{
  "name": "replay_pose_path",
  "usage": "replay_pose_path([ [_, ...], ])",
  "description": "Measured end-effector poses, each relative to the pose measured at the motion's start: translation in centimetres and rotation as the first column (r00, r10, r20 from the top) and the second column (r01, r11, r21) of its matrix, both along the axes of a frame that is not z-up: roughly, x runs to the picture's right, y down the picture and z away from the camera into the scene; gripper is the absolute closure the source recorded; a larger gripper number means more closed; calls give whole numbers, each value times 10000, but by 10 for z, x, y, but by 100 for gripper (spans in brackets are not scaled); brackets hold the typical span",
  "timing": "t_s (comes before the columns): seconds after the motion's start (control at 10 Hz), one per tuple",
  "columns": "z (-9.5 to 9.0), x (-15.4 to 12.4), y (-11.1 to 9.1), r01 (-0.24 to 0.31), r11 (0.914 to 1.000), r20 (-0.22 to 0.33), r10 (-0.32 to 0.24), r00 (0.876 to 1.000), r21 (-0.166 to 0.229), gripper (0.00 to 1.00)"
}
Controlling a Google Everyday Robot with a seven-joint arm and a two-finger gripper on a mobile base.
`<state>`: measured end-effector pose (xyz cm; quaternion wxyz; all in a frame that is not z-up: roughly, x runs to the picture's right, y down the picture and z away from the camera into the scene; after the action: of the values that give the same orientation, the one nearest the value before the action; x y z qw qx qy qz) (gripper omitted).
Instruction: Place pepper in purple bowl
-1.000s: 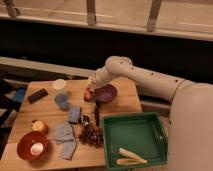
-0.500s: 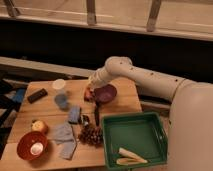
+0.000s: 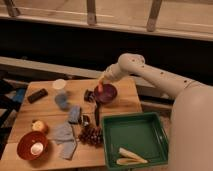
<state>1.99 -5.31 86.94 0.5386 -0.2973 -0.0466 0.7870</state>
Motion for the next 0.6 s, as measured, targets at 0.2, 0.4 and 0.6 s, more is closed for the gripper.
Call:
replay_pose_path([
  [0.2,23,13,19,-373,9982,-208,364,9991,-463,86],
  [0.4,33,16,32,-540,9956,-252,522,9983,-771,67],
  [0.6,33,16,38,-647,9945,-191,633,9978,-828,48],
])
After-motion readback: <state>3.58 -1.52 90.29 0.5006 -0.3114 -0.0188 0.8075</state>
